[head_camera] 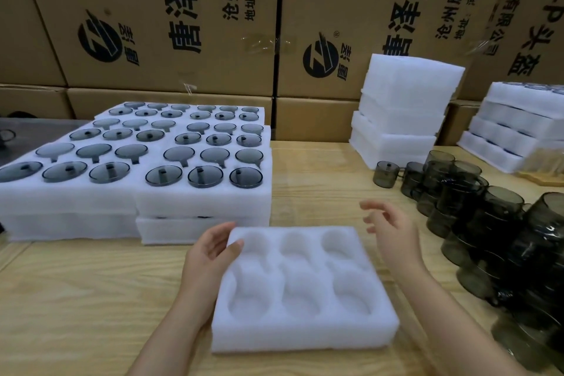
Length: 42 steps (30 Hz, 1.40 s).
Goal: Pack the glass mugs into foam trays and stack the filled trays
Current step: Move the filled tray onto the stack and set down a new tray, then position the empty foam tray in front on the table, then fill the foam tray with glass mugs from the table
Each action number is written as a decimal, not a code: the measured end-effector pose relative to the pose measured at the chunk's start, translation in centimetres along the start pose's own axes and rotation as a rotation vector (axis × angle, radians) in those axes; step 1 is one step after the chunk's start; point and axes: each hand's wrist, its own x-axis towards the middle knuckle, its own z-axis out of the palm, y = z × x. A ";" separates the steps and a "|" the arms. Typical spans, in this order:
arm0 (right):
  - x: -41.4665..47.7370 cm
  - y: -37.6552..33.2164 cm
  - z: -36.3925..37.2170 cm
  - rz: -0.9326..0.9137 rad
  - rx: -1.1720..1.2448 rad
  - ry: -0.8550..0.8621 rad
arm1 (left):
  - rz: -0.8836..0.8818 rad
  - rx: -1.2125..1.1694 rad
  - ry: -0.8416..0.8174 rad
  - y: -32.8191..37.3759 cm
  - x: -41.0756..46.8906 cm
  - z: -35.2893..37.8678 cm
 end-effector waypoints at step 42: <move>4.1 0.8 0.7 -0.050 -0.872 -0.118 | 0.068 0.125 -0.079 0.1 -0.3 0.3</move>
